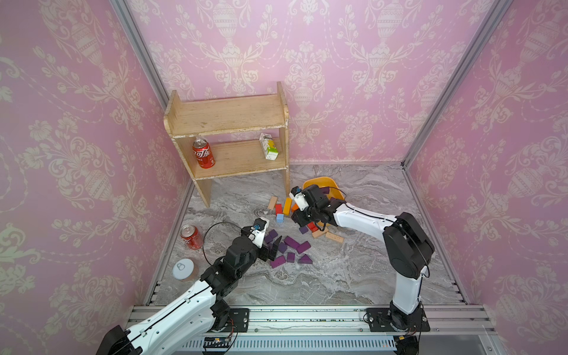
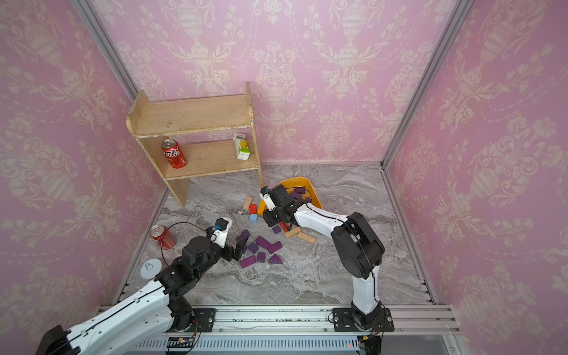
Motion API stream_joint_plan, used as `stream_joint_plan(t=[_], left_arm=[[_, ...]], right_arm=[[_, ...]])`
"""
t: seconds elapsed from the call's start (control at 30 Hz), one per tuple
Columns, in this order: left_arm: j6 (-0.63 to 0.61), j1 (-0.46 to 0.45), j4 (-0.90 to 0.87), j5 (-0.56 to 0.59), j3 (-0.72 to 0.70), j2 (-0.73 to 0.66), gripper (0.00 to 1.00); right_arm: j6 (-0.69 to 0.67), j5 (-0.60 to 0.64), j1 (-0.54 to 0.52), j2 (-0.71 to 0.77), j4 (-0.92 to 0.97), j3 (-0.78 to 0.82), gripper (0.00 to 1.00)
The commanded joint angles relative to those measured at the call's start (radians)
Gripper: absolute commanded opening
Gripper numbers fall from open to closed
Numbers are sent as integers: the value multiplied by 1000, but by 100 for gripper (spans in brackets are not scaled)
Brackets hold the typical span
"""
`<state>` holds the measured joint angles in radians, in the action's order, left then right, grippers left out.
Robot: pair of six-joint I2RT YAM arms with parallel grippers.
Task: Pick purple bricks into the storage bin
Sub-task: Pick up the building block from the center of the board, then place the building block in the storage box.
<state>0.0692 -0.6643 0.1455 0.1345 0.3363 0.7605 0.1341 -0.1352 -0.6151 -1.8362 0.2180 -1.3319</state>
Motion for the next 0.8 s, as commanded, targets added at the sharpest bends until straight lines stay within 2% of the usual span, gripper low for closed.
stream_joint_plan(t=[0.0, 0.13, 0.27, 0.4, 0.6, 0.77], left_arm=[[-25, 8, 55, -35, 52, 42, 99], [-35, 9, 97, -33, 83, 117, 99], [-28, 11, 159, -68, 121, 207, 99], [-26, 13, 170, -112, 185, 294, 99], [-3, 13, 234, -131, 228, 361, 99], [-5, 12, 212, -157, 274, 395, 99]], right_arm=[[26, 13, 67, 128, 18, 33, 16], [16, 78, 141, 169, 22, 65, 16], [4, 159, 181, 106, 32, 43, 16], [25, 159, 202, 22, 14, -7, 16], [9, 239, 209, -136, 52, -166, 17], [-28, 287, 223, -282, 96, -317, 20]])
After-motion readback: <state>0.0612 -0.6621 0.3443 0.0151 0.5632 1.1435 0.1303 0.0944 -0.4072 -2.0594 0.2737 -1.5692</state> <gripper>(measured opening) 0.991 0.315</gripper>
